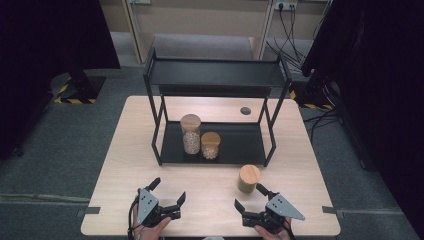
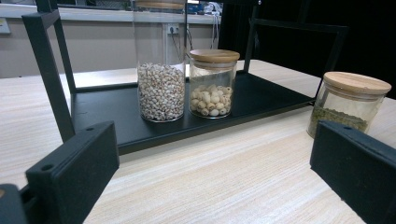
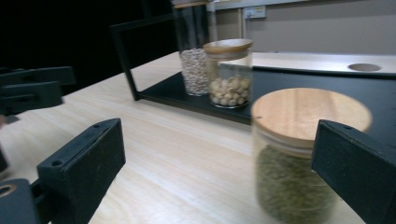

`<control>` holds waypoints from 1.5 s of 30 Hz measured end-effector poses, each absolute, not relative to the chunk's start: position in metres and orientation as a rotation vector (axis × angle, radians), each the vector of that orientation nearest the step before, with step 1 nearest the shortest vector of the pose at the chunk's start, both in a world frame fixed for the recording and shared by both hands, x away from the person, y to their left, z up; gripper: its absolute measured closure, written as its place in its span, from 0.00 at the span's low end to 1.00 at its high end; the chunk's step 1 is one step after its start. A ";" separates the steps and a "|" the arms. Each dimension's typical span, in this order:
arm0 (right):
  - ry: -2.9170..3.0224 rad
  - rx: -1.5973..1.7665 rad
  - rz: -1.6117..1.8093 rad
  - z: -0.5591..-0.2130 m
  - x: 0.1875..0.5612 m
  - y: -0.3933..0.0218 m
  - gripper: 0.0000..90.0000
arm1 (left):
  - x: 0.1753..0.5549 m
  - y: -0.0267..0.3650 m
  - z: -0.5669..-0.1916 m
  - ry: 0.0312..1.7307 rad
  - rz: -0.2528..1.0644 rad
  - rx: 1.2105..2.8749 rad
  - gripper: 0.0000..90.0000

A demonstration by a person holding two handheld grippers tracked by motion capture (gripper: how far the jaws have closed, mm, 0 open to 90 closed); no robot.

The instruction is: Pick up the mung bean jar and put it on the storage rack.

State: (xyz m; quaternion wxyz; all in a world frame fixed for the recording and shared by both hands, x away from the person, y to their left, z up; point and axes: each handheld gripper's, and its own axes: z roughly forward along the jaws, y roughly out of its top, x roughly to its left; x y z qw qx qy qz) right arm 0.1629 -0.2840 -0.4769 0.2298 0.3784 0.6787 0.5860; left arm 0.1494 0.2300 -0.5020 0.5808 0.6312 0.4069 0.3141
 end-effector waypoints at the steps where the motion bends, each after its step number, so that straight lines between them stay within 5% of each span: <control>1: 1.860 1.047 1.599 -0.477 0.163 -0.284 0.04 | 0.149 0.230 -0.502 0.950 0.735 1.478 0.01; 28: 1.831 1.128 1.429 -0.479 0.204 -0.270 0.05 | 0.150 0.230 -0.502 0.953 0.731 1.484 0.01; 45: 1.877 1.138 1.363 -0.475 0.217 -0.261 0.28 | 0.150 0.229 -0.502 0.953 0.731 1.478 0.01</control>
